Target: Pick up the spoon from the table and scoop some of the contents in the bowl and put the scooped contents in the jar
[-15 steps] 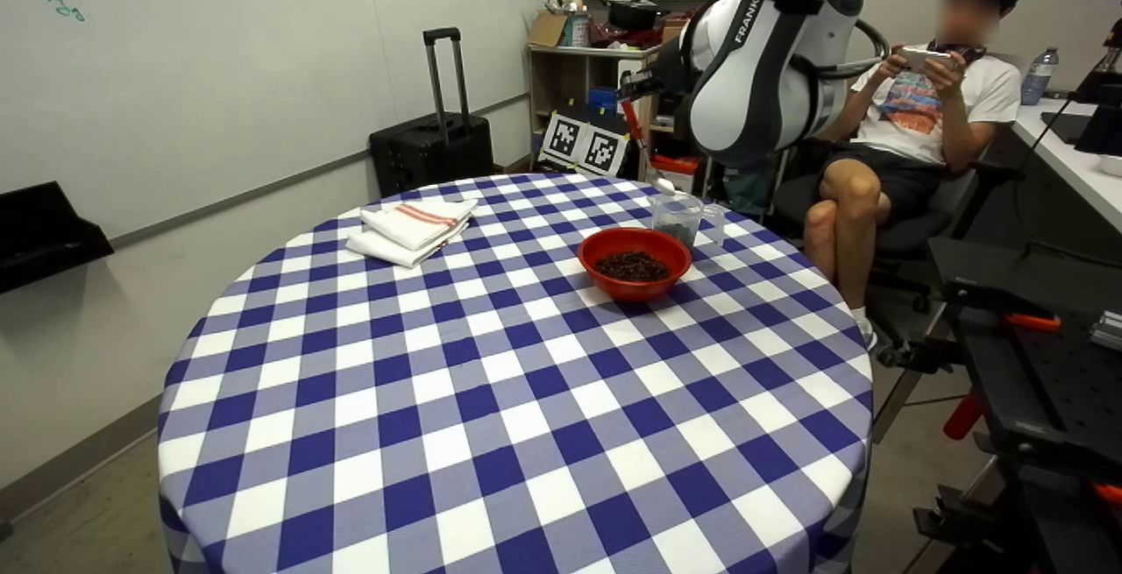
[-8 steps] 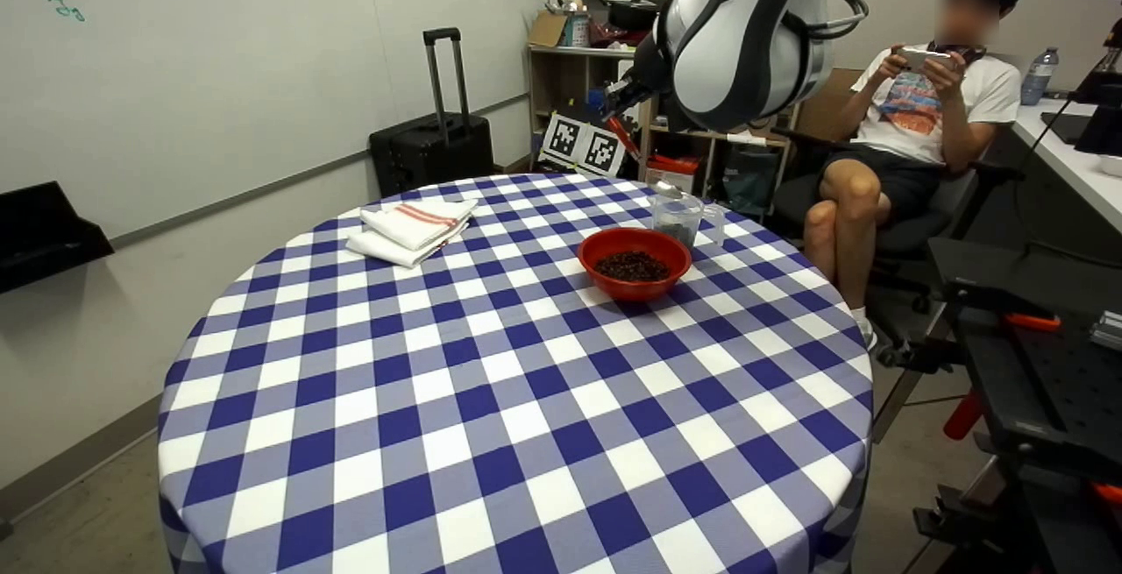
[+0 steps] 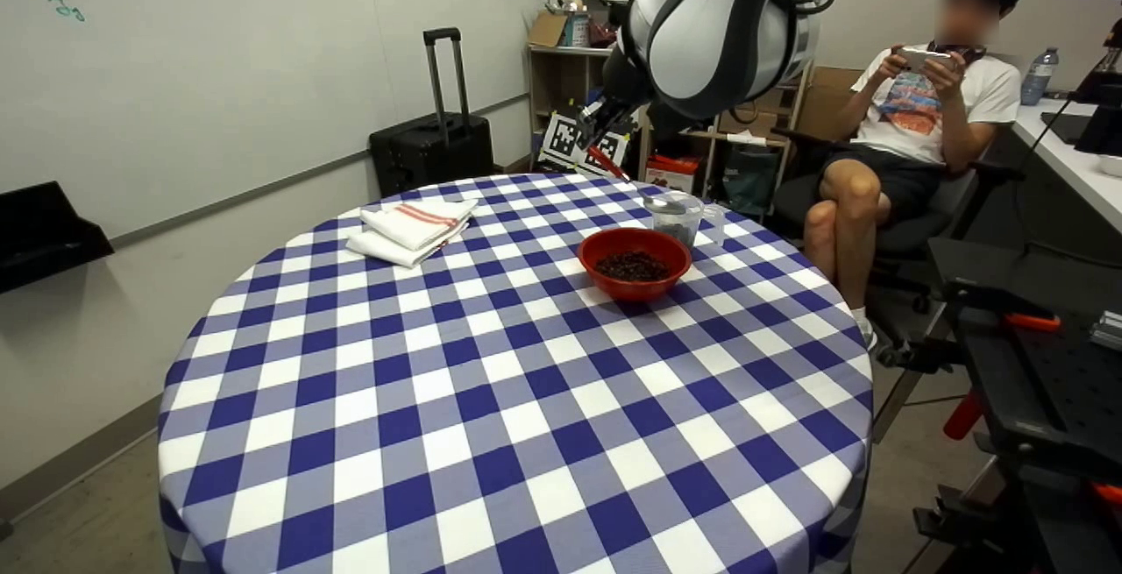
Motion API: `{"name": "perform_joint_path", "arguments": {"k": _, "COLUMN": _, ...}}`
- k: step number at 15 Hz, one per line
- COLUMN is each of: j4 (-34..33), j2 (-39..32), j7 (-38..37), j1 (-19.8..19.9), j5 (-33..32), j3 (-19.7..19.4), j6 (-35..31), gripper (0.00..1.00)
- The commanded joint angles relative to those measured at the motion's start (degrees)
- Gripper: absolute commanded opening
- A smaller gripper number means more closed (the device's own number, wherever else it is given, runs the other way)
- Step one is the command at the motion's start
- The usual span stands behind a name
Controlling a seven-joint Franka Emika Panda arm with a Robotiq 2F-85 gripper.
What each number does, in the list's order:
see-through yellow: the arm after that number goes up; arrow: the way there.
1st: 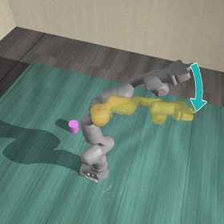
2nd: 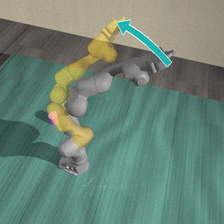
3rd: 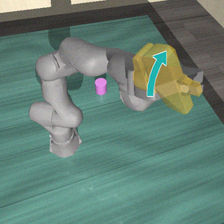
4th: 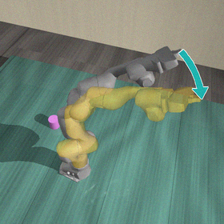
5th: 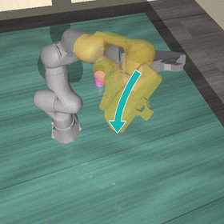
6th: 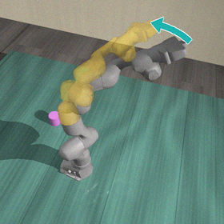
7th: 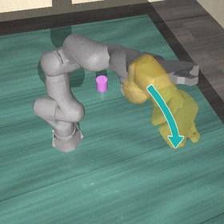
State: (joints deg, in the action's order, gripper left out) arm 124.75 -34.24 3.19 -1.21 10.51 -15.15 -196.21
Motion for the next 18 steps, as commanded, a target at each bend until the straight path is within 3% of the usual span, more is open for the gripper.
{"name": "perform_joint_path", "arguments": {"k": 1, "j4": 1.1, "j2": 1.5, "j7": 1.5, "j1": -7.9, "j5": 1.6, "j3": -5.5, "j6": 6.5, "gripper": 0.05}}
{"name": "perform_joint_path", "arguments": {"k": 4, "j4": 1.2, "j2": 1.1, "j7": 0.4, "j1": -13.3, "j5": 0.8, "j3": -7.8, "j6": 10.2, "gripper": 0.05}}
{"name": "perform_joint_path", "arguments": {"k": 8, "j4": 1.0, "j2": 1.0, "j7": -3.0, "j1": -17.1, "j5": -2.8, "j3": -8.2, "j6": 13.8, "gripper": 0.05}}
{"name": "perform_joint_path", "arguments": {"k": 18, "j4": -1.0, "j2": -1.4, "j7": -10.0, "j1": -17.4, "j5": -8.3, "j3": -3.1, "j6": 22.3, "gripper": 0.05}}
